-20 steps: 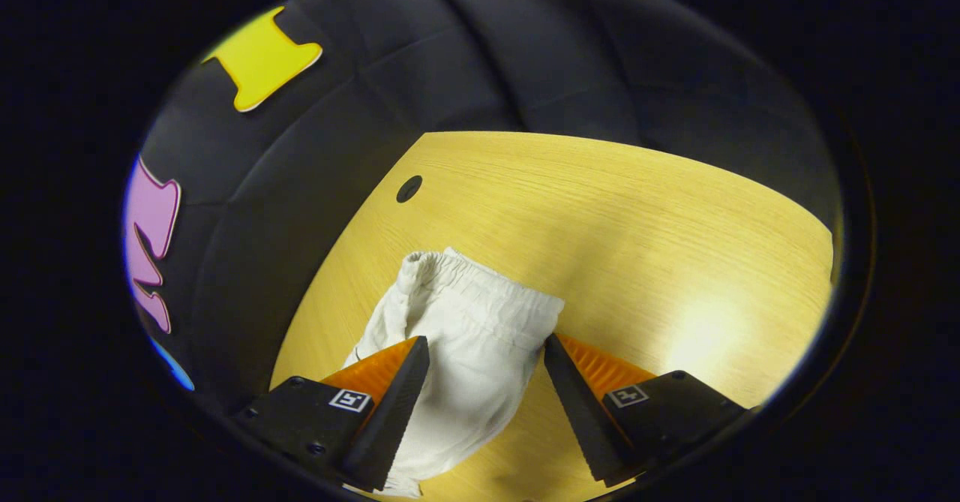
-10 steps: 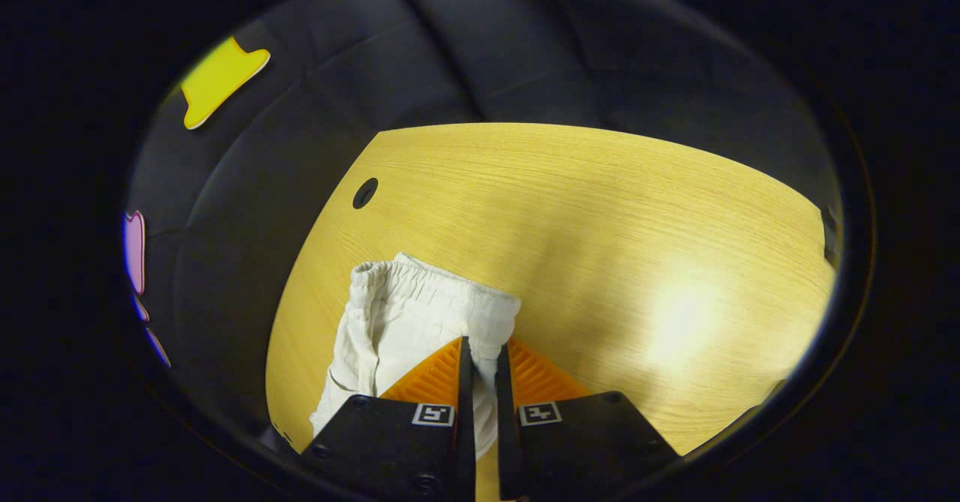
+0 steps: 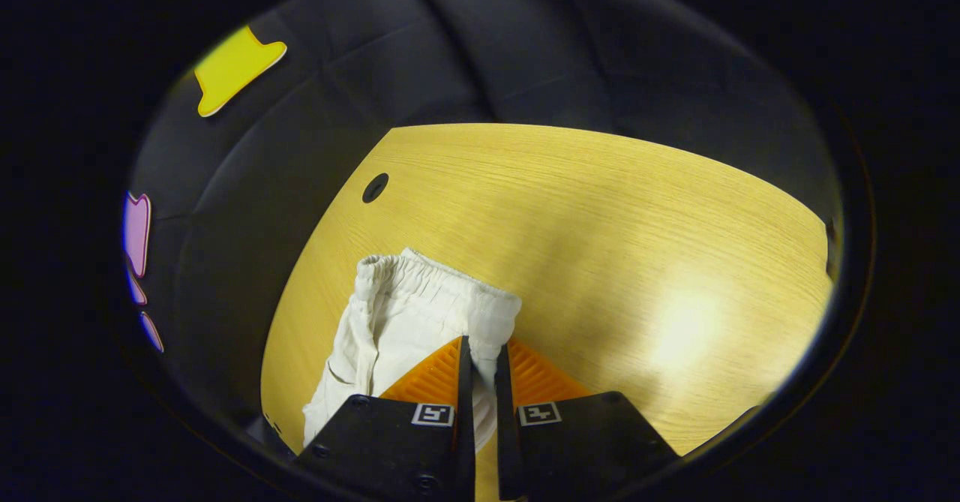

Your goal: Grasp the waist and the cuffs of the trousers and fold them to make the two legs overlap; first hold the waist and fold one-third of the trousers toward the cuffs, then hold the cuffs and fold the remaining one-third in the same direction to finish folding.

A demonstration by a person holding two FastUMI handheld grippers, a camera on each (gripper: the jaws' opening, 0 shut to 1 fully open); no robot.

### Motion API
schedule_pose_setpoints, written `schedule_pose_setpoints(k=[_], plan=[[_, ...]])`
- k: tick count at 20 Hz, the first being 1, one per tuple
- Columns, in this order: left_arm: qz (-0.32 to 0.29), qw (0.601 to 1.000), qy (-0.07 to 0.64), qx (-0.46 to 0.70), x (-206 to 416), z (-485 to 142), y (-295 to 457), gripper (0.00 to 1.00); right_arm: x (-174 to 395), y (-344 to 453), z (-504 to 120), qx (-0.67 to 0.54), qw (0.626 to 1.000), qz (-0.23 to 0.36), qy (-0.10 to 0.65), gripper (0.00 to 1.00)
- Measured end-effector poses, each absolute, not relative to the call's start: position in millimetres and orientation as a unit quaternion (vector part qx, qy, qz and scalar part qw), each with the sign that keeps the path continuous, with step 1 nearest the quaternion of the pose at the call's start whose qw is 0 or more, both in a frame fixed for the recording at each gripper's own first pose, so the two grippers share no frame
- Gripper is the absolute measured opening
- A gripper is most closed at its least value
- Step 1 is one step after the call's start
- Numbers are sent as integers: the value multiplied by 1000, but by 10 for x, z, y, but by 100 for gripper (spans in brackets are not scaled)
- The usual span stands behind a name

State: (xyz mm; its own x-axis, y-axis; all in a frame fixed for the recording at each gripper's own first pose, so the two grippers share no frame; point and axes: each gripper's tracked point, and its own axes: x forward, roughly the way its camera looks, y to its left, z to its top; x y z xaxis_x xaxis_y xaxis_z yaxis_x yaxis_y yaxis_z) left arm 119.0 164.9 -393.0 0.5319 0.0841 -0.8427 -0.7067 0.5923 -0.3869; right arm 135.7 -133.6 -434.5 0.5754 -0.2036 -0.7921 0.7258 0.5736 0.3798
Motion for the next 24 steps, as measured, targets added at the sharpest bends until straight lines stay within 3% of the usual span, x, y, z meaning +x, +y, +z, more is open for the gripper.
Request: schedule_pose_setpoints(k=[3,4,5,6,10,11,18,24], plan=[[253,797,418,-354,1340,-3950,1657,90,1352,-1337,-4348,365,810,-284,361,16],[250,801,413,-353,1372,-3949,1649,82,1353,-1335,-4347,366,810,-282,361,16],[250,802,408,-357,1409,-3977,1677,82,1356,-1334,-4348,367,811,-280,360,16],[246,804,399,-367,1404,-3954,1683,72,1352,-1330,-4349,367,811,-279,360,16],[202,769,331,-509,1497,-3986,1594,14,1341,-1323,-4348,368,816,-268,356,16],[203,757,315,-535,1448,-3987,1611,9,1331,-1316,-4340,372,816,-265,353,16],[198,759,317,-533,1214,-4033,1506,7,1299,-1239,-3981,334,859,-231,310,16],[179,765,329,-524,1154,-4049,1437,6,1265,-971,-3322,288,915,-149,240,16]])
